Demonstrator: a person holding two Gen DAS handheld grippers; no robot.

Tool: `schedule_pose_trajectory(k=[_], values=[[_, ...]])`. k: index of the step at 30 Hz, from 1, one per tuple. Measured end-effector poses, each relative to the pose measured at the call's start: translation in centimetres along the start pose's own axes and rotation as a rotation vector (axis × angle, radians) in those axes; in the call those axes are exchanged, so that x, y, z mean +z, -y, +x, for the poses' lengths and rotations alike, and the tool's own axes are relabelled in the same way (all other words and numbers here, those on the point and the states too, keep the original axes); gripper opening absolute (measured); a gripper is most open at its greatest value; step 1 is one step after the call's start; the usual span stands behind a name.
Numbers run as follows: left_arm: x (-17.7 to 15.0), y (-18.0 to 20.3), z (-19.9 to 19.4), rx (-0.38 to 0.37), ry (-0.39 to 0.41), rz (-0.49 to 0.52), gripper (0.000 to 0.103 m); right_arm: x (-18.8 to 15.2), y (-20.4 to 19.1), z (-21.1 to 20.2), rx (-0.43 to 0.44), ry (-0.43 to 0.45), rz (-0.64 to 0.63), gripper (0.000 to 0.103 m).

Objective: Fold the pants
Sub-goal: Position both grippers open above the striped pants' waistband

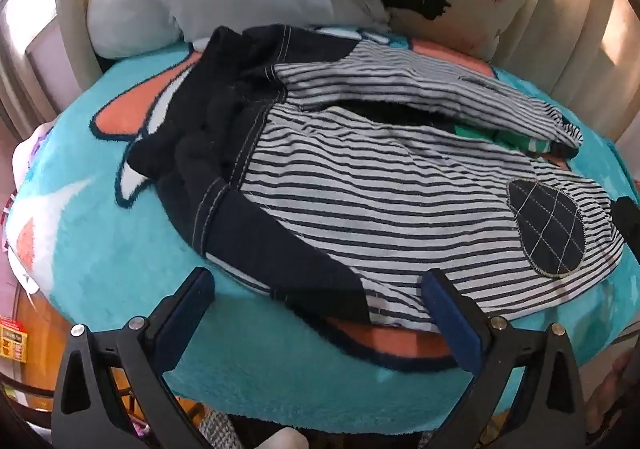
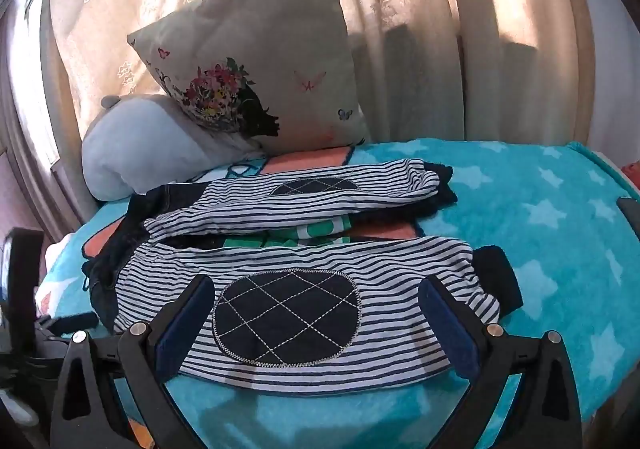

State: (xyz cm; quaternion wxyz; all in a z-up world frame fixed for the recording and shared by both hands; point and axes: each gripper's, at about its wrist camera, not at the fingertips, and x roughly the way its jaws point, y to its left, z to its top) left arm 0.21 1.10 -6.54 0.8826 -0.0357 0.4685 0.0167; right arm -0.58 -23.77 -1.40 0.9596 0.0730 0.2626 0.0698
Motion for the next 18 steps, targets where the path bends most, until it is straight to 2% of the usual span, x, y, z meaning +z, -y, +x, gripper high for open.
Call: schedule_pose_trajectory(k=[4, 10, 14, 18], values=[[-1.6, -0.2, -0.2, 0.006, 0.040, 0.024, 0.103, 0.0, -0.1, -0.2, -0.007, 0.019, -0.008, 0.103], [-1.3, -0.1, -0.6, 0.002, 0.033, 0.057, 0.103, 0.0, 0.0, -0.7, -0.014, 0.032, -0.002, 0.103], [-1.0, -0.9, -1.5, -0.030, 0.035, 0.050, 0.102, 0.0, -0.1, -1.3, -0.026, 0.061, -0.003, 0.103], [-0.8, -1.7, -3.9, -0.058, 0.100, 0.024, 0.098, 0.1, -0.2, -2.4, -0.058, 0.108, -0.017, 0.103]])
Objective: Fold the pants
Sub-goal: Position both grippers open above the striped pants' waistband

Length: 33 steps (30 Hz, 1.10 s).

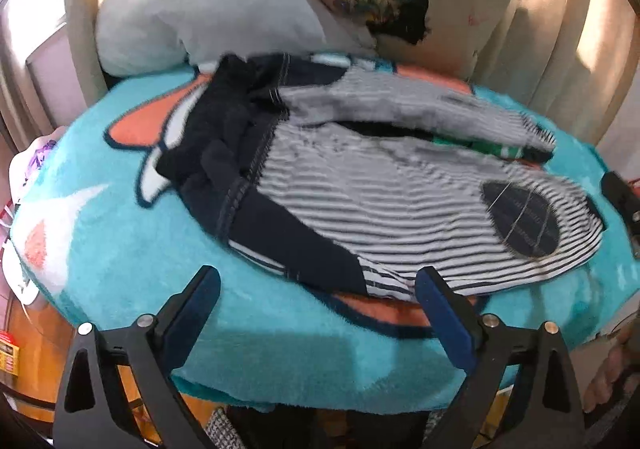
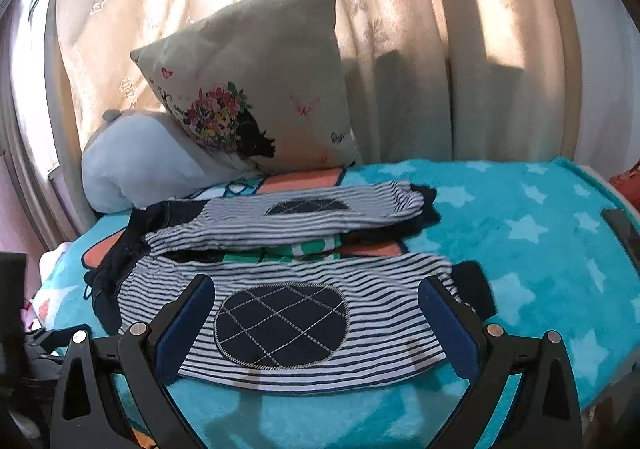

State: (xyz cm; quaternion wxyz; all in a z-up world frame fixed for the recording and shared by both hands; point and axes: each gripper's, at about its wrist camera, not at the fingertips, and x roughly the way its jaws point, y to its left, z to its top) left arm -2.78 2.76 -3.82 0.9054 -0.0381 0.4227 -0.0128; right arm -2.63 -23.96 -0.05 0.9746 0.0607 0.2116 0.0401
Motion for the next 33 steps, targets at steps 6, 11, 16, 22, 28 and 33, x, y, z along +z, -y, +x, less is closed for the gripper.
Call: schedule_pose_trajectory(k=[6, 11, 16, 22, 28, 33], values=[[1.1, -0.1, -4.5, 0.036, 0.154, 0.022, 0.098, 0.4, 0.0, -2.3, -0.014, 0.142, -0.010, 0.103], [1.8, 0.0, -6.3, 0.080, 0.194, 0.052, 0.089, 0.2, 0.2, -0.5, 0.091, -0.016, 0.016, 0.103], [1.8, 0.0, -6.5, 0.094, 0.170, 0.067, 0.088, -0.4, -2.1, -1.4, 0.099, -0.019, -0.085, 0.103], [1.5, -0.1, -6.9, 0.101, 0.172, 0.050, 0.088, -0.4, -3.8, -2.5, 0.094, 0.017, -0.168, 0.103], [1.5, 0.0, -6.7, 0.105, 0.161, 0.051, 0.088, -0.4, -3.3, -2.4, 0.090, 0.010, -0.152, 0.103], [1.5, 0.3, -6.3, 0.112, 0.149, 0.051, 0.088, -0.5, -3.1, -2.2, 0.087, 0.005, -0.151, 0.103]])
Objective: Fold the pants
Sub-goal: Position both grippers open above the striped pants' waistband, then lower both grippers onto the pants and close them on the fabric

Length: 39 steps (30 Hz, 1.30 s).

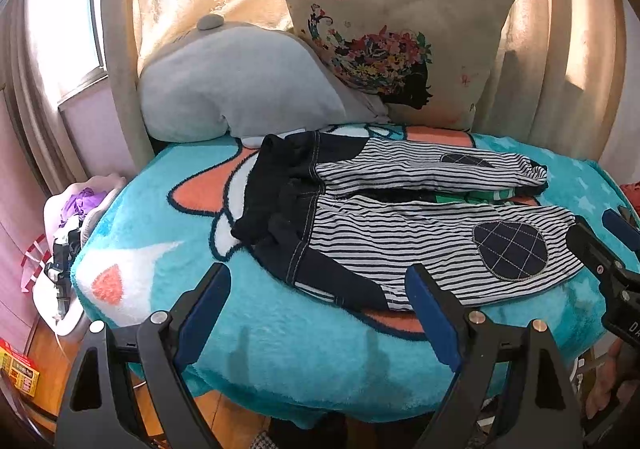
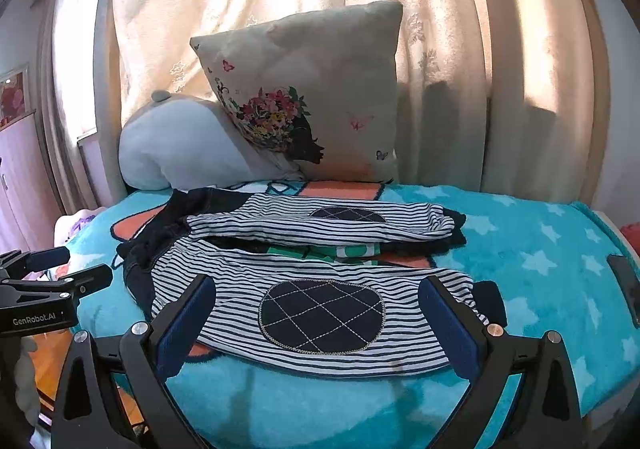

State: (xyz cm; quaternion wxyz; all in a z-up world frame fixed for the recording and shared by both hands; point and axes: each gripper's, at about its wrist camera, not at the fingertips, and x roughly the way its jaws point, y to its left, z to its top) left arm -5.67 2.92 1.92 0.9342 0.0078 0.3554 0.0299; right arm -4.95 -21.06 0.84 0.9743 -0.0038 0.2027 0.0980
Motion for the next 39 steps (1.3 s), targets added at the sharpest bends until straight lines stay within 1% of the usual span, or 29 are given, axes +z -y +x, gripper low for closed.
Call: schedule_pose_trajectory(k=[12, 18, 21, 25, 26, 27, 29, 30, 33, 35, 37, 39], values=[[0.1, 1.2, 2.1, -0.002, -0.055, 0.013, 0.088, -0.6, 1.1, 1.8, 0.004, -0.036, 0.025, 0.103], [0.4, 1.5, 3.4, -0.004, -0.081, 0.021, 0.088, 0.0, 2.2, 2.5, -0.015, -0.033, 0.033, 0.103], [0.9, 1.3, 3.7, -0.005, -0.082, 0.023, 0.088, 1.0, 2.9, 2.1, -0.050, 0.005, 0.023, 0.103], [3.2, -0.2, 3.6, -0.057, -0.065, 0.016, 0.089, 3.6, 3.9, 0.5, -0.112, 0.103, -0.031, 0.103], [4.1, -0.8, 3.6, -0.077, -0.060, 0.015, 0.089, 4.6, 4.2, 0.4, -0.119, 0.109, -0.059, 0.103], [5.0, -1.3, 3.6, -0.092, -0.058, 0.017, 0.089, 5.5, 4.3, 0.5, -0.111, 0.096, -0.078, 0.103], [6.8, -2.1, 3.8, -0.108, -0.052, 0.038, 0.089, 7.3, 5.2, 1.6, -0.050, 0.015, -0.106, 0.103], [7.6, -2.2, 4.0, -0.108, -0.049, 0.050, 0.089, 8.4, 6.0, 2.5, 0.001, -0.034, -0.103, 0.103], [10.5, -2.2, 5.4, -0.102, -0.056, 0.100, 0.089, 10.7, 8.2, 4.8, 0.115, -0.099, -0.062, 0.103], [12.2, -1.5, 7.1, -0.128, -0.069, 0.156, 0.089, 11.7, 8.9, 6.5, 0.133, -0.130, -0.066, 0.103], [13.2, -0.8, 8.9, -0.145, -0.081, 0.196, 0.089, 12.7, 9.5, 9.0, 0.164, -0.181, -0.083, 0.102], [14.1, 0.0, 11.1, -0.173, -0.119, 0.217, 0.089, 13.0, 9.1, 11.5, 0.178, -0.237, -0.100, 0.102]])
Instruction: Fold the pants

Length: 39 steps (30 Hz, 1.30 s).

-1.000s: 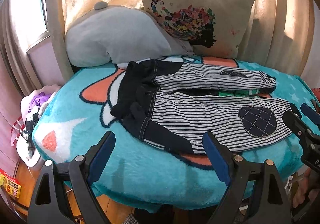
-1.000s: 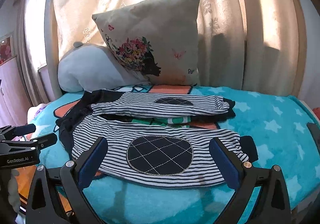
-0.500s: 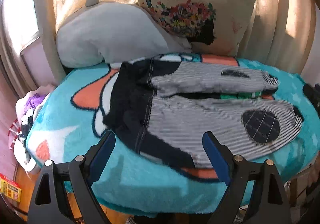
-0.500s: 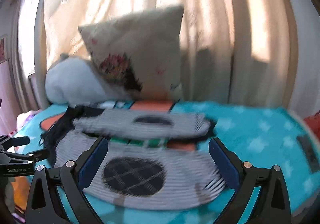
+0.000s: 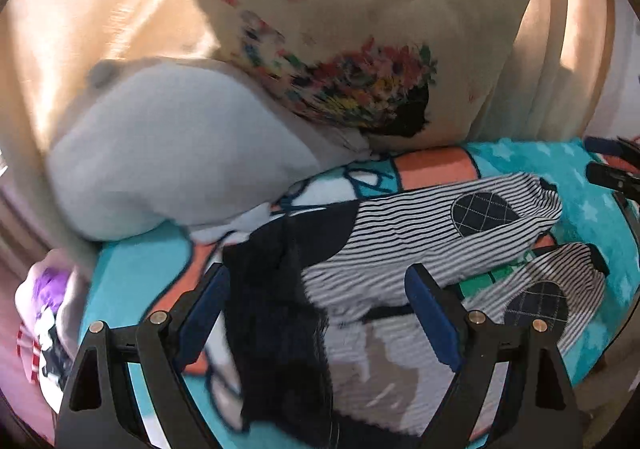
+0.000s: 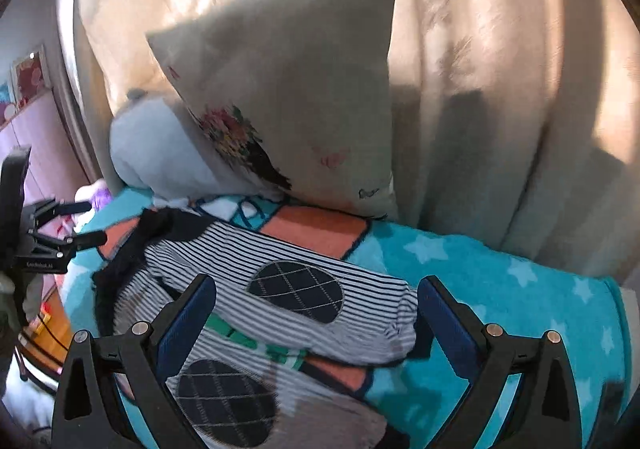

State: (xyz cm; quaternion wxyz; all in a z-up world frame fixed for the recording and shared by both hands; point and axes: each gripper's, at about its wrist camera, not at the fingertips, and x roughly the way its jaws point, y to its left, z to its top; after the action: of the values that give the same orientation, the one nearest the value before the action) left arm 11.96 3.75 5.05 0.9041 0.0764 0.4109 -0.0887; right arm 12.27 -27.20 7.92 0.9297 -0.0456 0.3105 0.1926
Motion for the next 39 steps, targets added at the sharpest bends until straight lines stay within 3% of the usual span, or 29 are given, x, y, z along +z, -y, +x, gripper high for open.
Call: schedule_pose_trajectory(k=[4, 12, 17, 25, 26, 27, 28, 29, 30, 32, 39], values=[[2.4, -0.4, 5.6, -0.079, -0.086, 0.012, 0.089, 0.7, -0.3, 5.0, 0.014, -0.116, -0.068, 0.096], [4.7, -0.6, 12.9, -0.137, -0.179, 0.084, 0.089, 1.4, 1.2, 13.6, 0.040, -0.279, -0.123, 0.091], [5.0, -1.1, 15.4, -0.204, -0.224, 0.115, 0.088, 1.5, 2.8, 16.4, 0.097, -0.314, -0.106, 0.090], [4.7, -0.4, 16.7, -0.242, -0.260, 0.194, 0.088, 1.0, 3.6, 17.4, 0.116, -0.329, -0.115, 0.091], [4.7, -0.2, 16.5, -0.242, -0.261, 0.209, 0.079, 1.0, 3.4, 17.2, 0.119, -0.330, -0.130, 0.089], [4.6, 0.0, 16.1, -0.249, -0.255, 0.223, 0.069, 0.9, 3.3, 17.0, 0.119, -0.330, -0.143, 0.080], [4.4, 0.3, 15.3, -0.265, -0.240, 0.238, 0.039, 0.8, 3.0, 16.6, 0.118, -0.325, -0.163, 0.072], [4.4, 0.3, 15.0, -0.278, -0.237, 0.244, 0.014, 0.8, 2.8, 16.1, 0.128, -0.318, -0.172, 0.051], [4.3, 0.4, 14.7, -0.281, -0.235, 0.241, 0.009, 0.8, 2.6, 15.7, 0.147, -0.315, -0.166, 0.031], [4.2, 0.5, 13.9, -0.235, -0.204, 0.241, 0.009, 0.7, 2.4, 15.3, 0.158, -0.311, -0.163, 0.014], [3.7, 0.0, 9.6, -0.190, -0.109, 0.167, 0.009, 1.9, 2.6, 12.1, 0.118, -0.227, -0.126, 0.009]])
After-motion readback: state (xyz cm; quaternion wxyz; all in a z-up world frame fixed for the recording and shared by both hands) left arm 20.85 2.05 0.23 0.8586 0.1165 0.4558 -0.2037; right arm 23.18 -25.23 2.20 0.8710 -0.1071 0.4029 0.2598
